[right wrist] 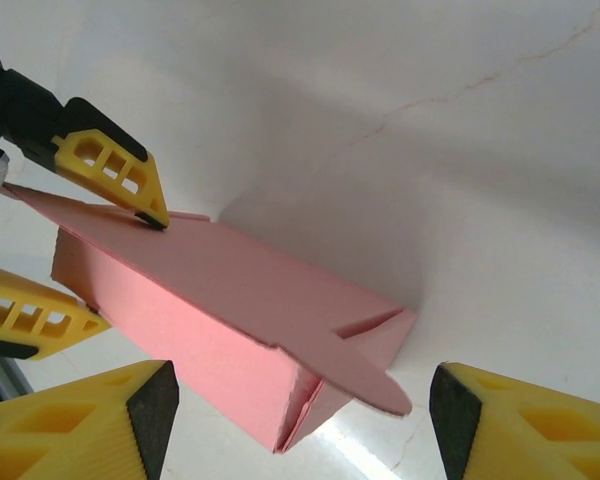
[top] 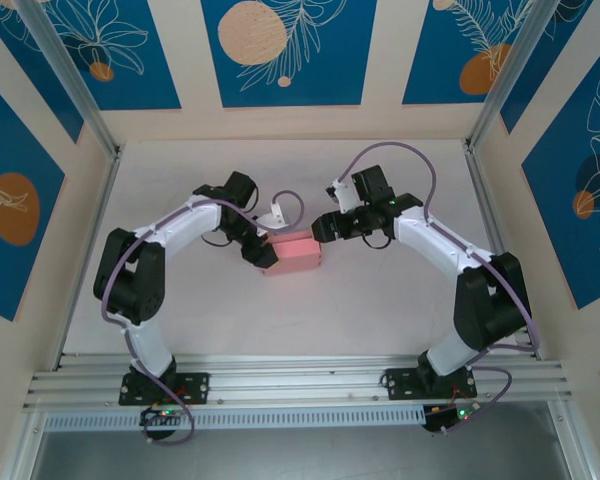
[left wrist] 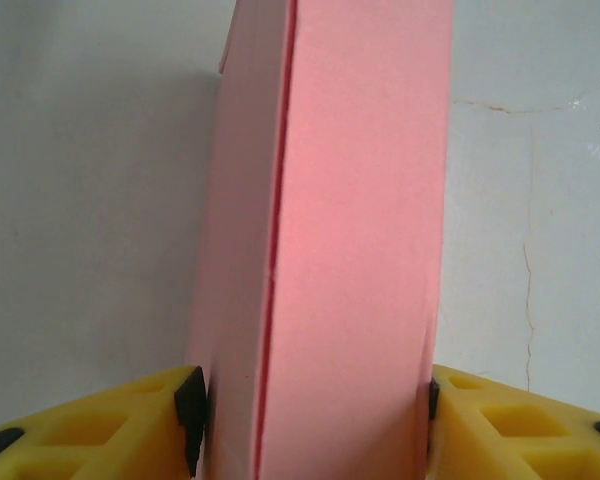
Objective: Fold the paper box
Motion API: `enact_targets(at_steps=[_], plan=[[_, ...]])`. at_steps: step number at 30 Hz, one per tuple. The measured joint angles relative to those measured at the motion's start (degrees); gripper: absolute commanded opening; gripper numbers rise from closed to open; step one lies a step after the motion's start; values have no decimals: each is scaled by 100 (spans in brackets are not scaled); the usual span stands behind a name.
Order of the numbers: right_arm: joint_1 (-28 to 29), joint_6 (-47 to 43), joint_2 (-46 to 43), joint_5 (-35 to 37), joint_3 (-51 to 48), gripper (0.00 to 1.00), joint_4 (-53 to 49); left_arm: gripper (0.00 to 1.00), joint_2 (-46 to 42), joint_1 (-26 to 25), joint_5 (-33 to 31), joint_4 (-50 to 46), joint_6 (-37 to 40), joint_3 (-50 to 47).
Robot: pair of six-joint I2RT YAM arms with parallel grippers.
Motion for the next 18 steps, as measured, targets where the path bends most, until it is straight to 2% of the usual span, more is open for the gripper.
enact_targets(at_steps=[9, 18], plan=[[81, -313, 426, 258, 492, 54, -219, 55, 153, 31, 48, -162, 46, 186], [173, -330, 437, 533, 501, 52, -284, 55, 225, 66, 48, -234, 39, 282]])
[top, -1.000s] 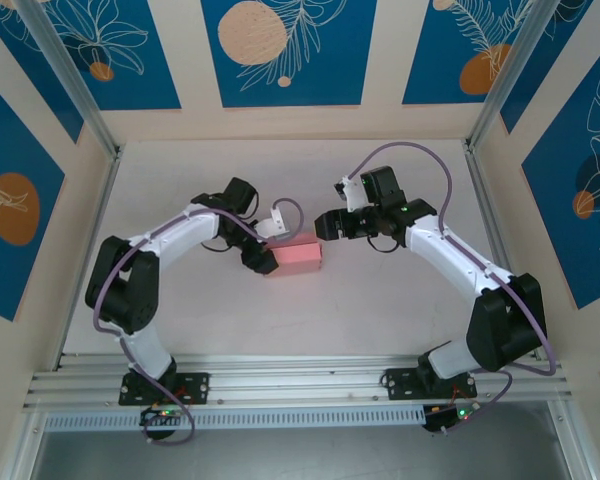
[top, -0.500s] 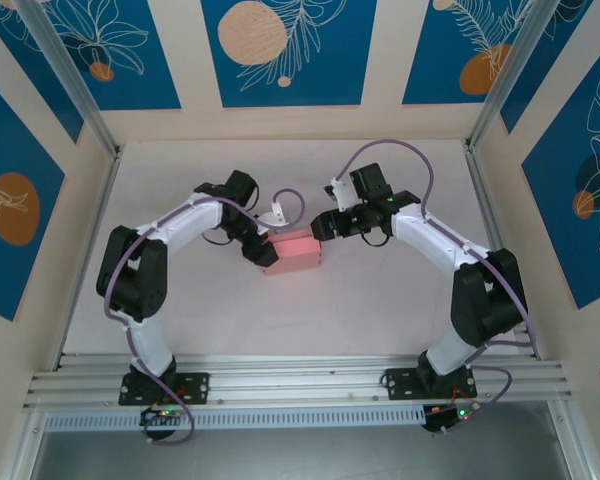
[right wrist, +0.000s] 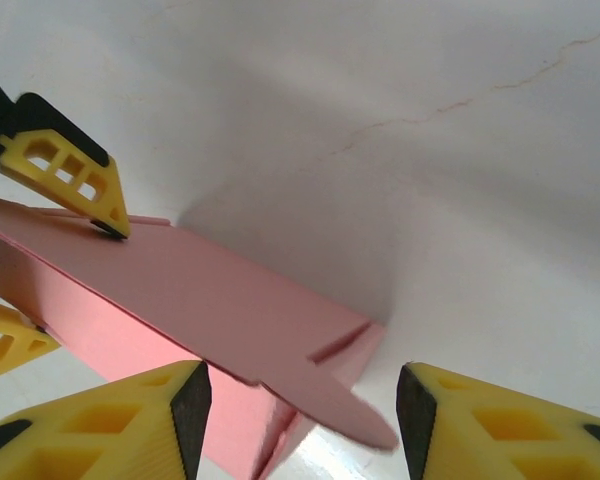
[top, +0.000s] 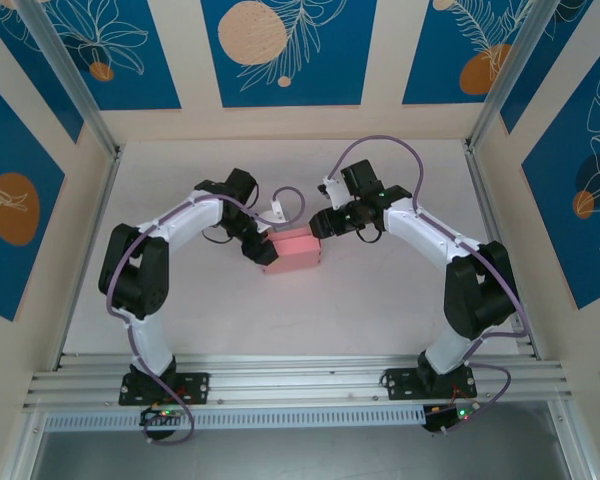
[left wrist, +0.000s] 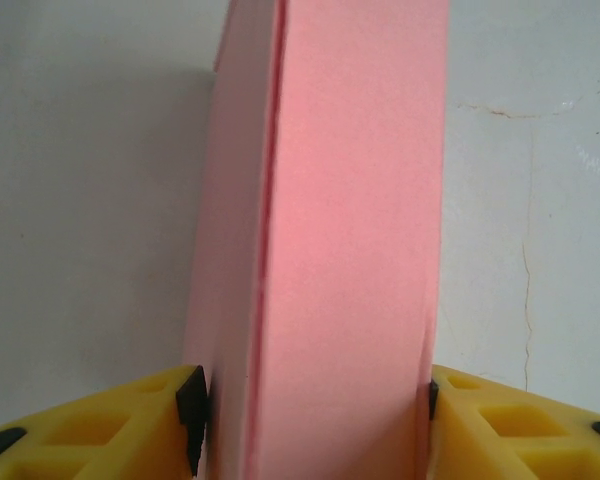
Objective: Fold the paper box
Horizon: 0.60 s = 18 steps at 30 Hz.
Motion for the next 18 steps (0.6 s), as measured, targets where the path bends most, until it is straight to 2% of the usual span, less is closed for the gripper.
enact_targets(at_steps=[4, 11, 18], plan=[[0, 20, 0, 111, -2, 45, -48, 55, 63, 13, 0, -17, -2, 61], [28, 197, 0, 249, -2, 22, -87, 61, 98, 24, -37, -13, -66, 79], [310, 505, 0, 428, 68, 17, -240, 59, 138, 24, -63, -11, -195, 79]])
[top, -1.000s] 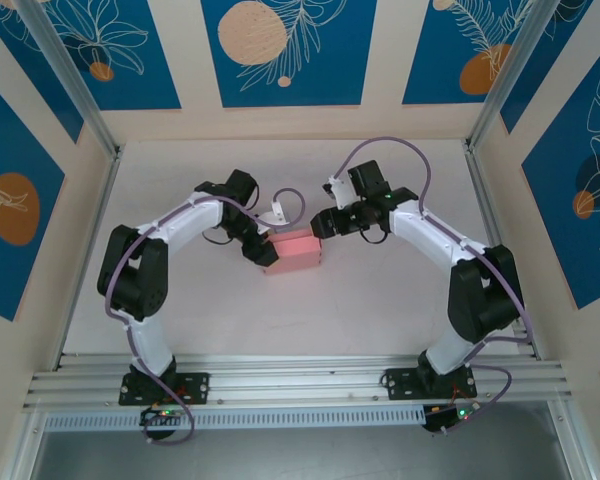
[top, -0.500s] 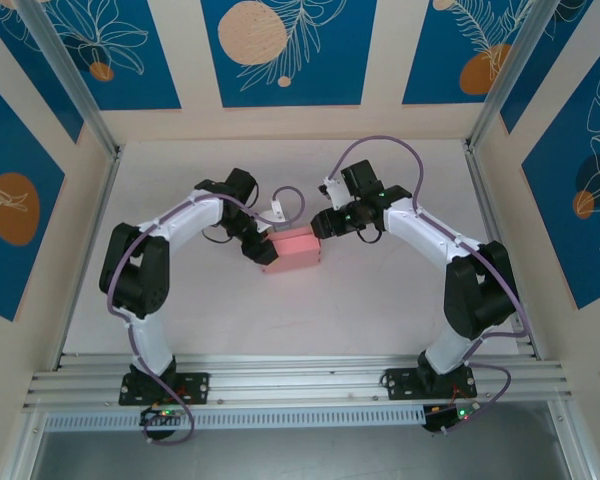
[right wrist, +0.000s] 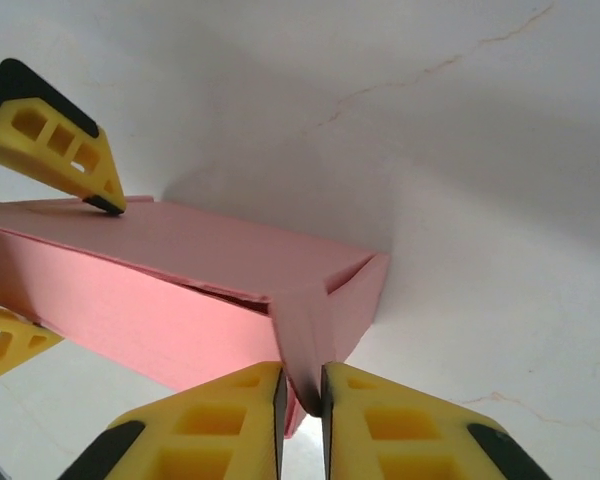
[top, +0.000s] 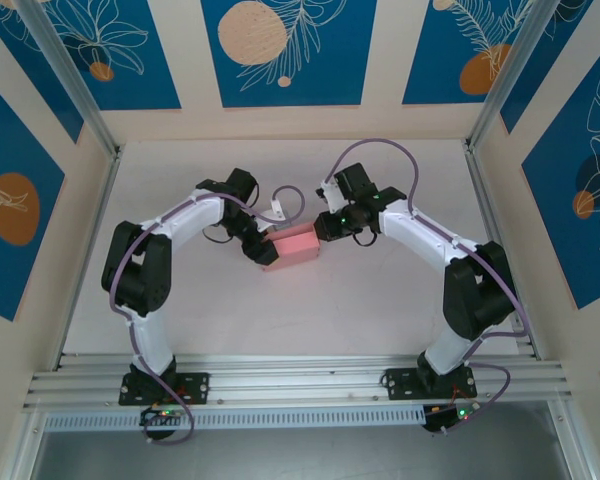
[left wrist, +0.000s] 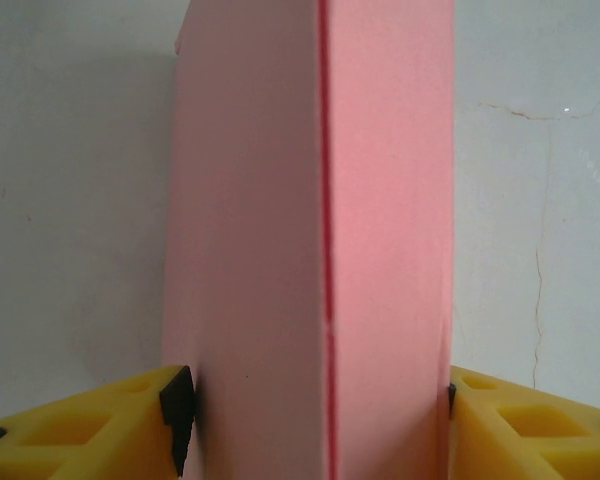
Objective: Fold the paper box
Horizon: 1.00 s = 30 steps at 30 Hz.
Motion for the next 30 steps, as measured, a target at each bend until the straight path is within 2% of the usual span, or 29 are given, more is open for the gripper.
enact_targets(at_steps=[16, 22, 26, 30], plan=[[203, 549, 39, 151, 450, 13, -249, 57, 140, 11, -22, -26, -111, 188], [197, 472, 72, 245, 520, 25, -251, 57, 151, 11, -26, -42, -105, 210], [118, 15, -28, 315, 428, 41, -162, 57, 157, 11, -33, -52, -92, 219], [-98, -461, -120, 173, 402, 48, -70, 57, 190, 11, -44, -90, -87, 273]])
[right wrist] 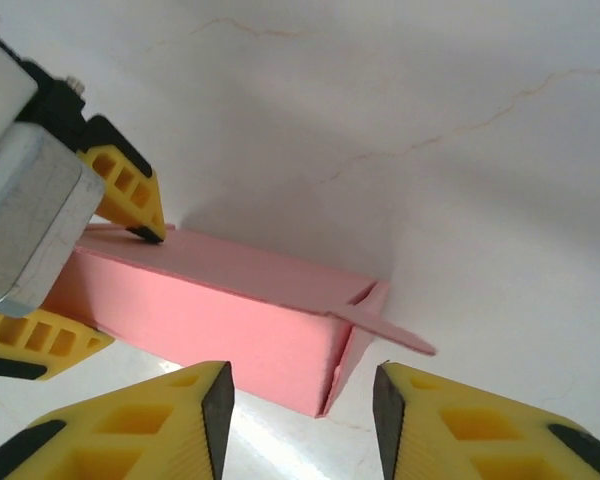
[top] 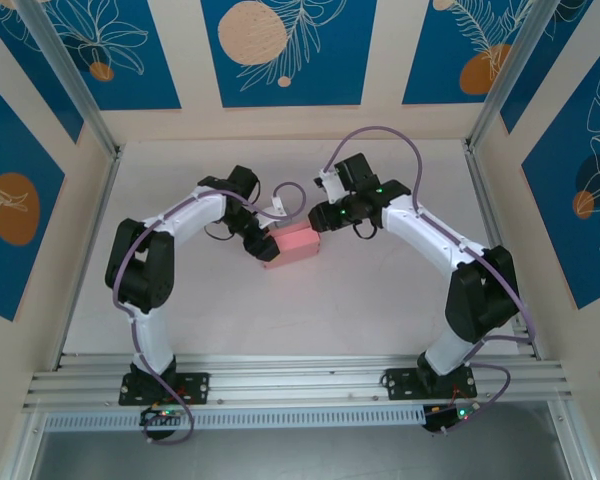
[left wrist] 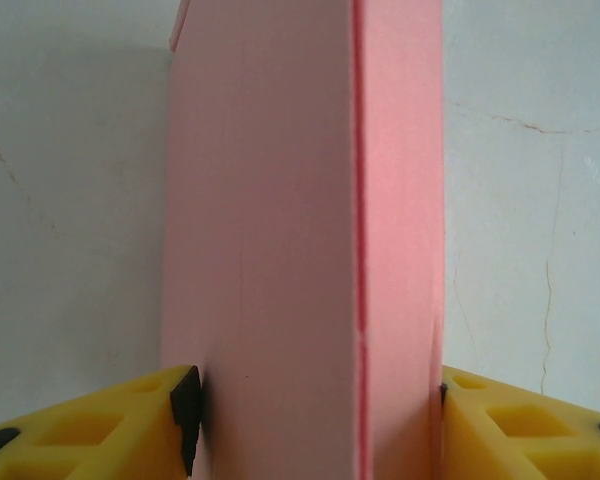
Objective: Fold the paper box
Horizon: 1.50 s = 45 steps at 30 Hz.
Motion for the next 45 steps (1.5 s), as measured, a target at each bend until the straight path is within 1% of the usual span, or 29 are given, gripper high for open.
enact_targets(at_steps=[5, 9, 11, 17, 24, 29, 35, 45], plan=[[-284, -632, 2, -391, -2, 52, 107, 59, 85, 4, 0, -109, 39, 116], [-367, -1036, 94, -708, -2, 56, 269, 60, 166, 9, 2, -245, 140, 232], [-409, -1215, 232, -907, -2, 58, 337, 60, 229, 15, 7, -341, 184, 323], [-476, -1541, 813, -1283, 0, 57, 332, 60, 431, 68, 79, -623, 310, 595], [-483, -1600, 957, -1434, 2, 41, 365, 62, 621, 144, 109, -859, 393, 850], [-483, -1526, 957, -1401, 11, 40, 372, 63, 638, 160, 105, -879, 396, 879], [-479, -1423, 931, -1272, 11, 29, 376, 63, 710, 164, 103, -988, 411, 988], [-476, -1390, 785, -1161, 50, 29, 376, 63, 748, 164, 103, -1025, 411, 1047]])
